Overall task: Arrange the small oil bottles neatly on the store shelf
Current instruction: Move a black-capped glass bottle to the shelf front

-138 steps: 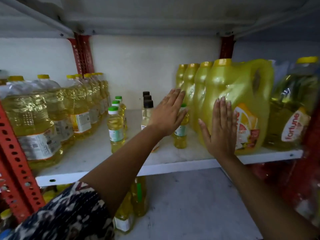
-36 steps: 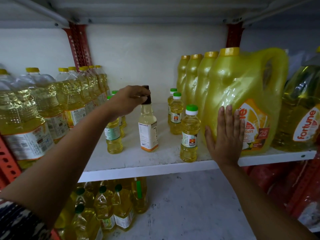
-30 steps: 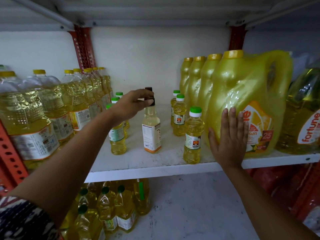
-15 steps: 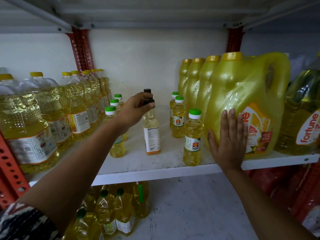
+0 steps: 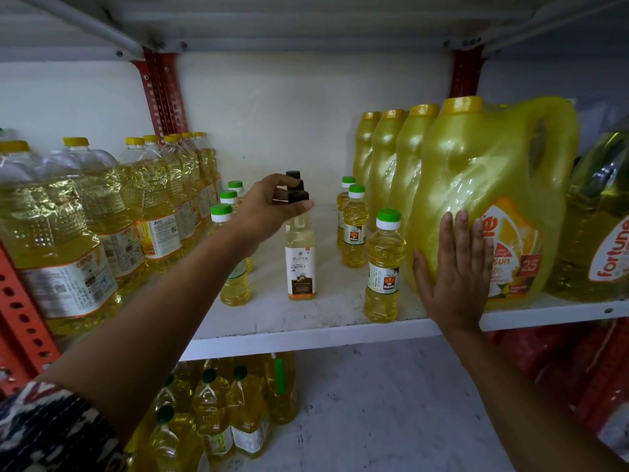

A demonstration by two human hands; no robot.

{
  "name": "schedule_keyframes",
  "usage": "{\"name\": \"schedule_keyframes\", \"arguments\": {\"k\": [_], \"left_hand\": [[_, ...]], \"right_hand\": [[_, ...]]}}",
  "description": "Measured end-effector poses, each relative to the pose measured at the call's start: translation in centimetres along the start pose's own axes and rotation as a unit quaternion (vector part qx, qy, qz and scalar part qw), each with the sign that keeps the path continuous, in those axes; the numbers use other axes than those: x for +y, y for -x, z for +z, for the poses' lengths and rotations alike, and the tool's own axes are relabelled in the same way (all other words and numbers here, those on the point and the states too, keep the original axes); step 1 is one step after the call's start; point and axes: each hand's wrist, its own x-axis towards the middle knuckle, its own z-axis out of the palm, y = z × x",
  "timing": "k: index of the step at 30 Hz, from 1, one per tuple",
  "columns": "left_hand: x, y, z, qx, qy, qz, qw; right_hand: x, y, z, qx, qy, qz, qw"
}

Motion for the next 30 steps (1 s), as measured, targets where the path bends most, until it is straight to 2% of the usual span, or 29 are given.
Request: {"name": "schedule_keyframes", "arguments": {"k": [4,17,30], "left_hand": [[-0.5,0.2,0.3,-0.003,0.007,-0.013,1.000],[1.2,3.8,-0.5,-0.047,0.012,0.037,0.998],[1.5,5.7,-0.6,-0.041,0.009,0.042,0.998]], "right_hand": [[0.0,0.0,0.0,0.000,-0.002,0.002,1.000],[0.0,0.0,0.0,-0.002,0.000,0.004,1.000],[0.0,0.0,-0.2,-0.007,-0.001,0.006,1.000]]}}
